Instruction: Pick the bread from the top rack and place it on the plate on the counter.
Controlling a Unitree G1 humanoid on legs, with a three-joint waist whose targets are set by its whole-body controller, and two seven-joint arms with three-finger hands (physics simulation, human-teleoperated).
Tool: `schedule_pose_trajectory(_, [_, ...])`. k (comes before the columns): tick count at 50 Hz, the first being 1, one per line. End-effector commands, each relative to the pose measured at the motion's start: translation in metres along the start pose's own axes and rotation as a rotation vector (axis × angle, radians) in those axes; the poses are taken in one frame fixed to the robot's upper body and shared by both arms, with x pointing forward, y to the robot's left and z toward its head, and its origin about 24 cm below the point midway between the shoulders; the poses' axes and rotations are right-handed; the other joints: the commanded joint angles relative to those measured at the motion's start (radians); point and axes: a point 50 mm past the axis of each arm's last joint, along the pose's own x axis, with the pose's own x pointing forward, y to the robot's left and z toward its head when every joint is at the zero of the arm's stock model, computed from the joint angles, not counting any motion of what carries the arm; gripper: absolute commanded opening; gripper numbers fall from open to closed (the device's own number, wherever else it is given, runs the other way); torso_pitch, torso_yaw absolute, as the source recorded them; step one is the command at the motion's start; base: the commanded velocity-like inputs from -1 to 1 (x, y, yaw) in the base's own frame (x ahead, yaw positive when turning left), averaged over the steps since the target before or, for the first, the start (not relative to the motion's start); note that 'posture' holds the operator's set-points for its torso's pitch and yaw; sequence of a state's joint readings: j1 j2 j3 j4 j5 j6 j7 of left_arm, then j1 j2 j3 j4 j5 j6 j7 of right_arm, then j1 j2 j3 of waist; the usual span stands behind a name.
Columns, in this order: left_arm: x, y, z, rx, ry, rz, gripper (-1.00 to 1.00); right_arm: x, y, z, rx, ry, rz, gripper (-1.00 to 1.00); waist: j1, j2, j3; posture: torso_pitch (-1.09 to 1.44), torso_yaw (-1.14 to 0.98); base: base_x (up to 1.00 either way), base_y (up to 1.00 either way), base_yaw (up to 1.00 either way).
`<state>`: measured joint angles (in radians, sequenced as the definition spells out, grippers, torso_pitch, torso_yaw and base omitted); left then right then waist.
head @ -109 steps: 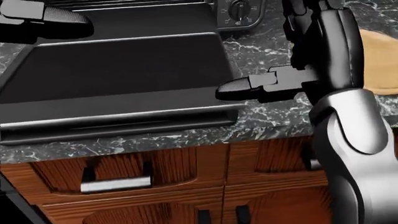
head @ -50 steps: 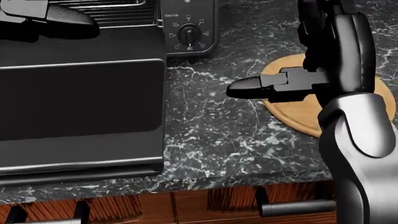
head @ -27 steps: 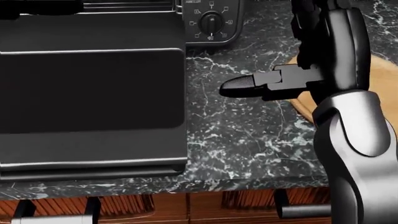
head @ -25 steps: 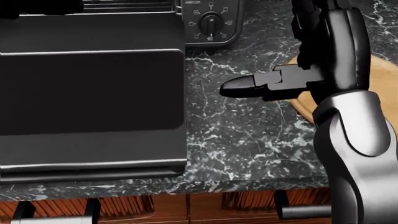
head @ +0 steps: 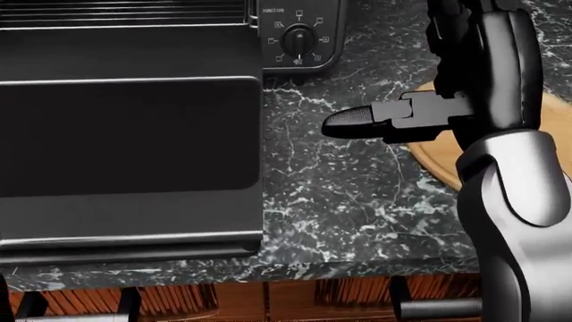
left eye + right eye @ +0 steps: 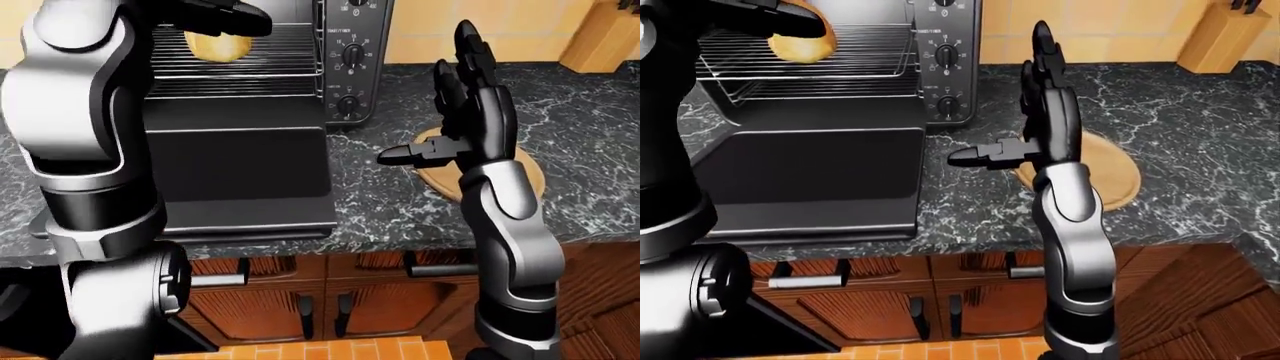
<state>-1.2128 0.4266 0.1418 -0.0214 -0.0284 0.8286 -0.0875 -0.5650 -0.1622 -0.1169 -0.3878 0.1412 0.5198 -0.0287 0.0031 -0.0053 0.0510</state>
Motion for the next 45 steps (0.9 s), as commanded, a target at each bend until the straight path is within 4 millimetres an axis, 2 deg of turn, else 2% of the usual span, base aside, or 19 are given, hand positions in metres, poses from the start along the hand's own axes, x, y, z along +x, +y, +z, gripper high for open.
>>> schedule_pose_trajectory(1, [0.002,0.003,0.015,0.006,-0.08,0.009,1.0,0.0,0.0,0.017,-0.004,-0.09,0.002,1.0,0.0,0.0,-0.026,0.0,0.0,0.0,0.0,0.0])
schedule_pose_trajectory(16, [0.016,0.004,0.005,0.039,-0.041,0.006,1.0,-0.007,-0.003,0.015,-0.007,-0.087,-0.015,1.0,0.0,-0.004,-0.029,0.0,0.0,0.0,0.0,0.0])
schedule_pose_trajectory(26, [0.028,0.009,-0.014,0.059,-0.008,0.032,1.0,-0.006,-0.004,0.014,-0.003,-0.086,-0.019,1.0,0.001,-0.004,-0.034,0.0,0.0,0.0,0.0,0.0])
schedule_pose_trajectory(35, [0.032,0.005,-0.025,0.056,0.013,0.02,1.0,-0.005,-0.004,0.013,-0.006,-0.085,-0.019,1.0,0.001,-0.005,-0.037,0.0,0.0,0.0,0.0,0.0])
schedule_pose_trajectory(45, [0.035,0.004,-0.027,0.048,0.012,0.013,1.0,-0.009,-0.006,0.011,-0.006,-0.08,-0.023,1.0,0.001,-0.004,-0.039,0.0,0.0,0.0,0.0,0.0])
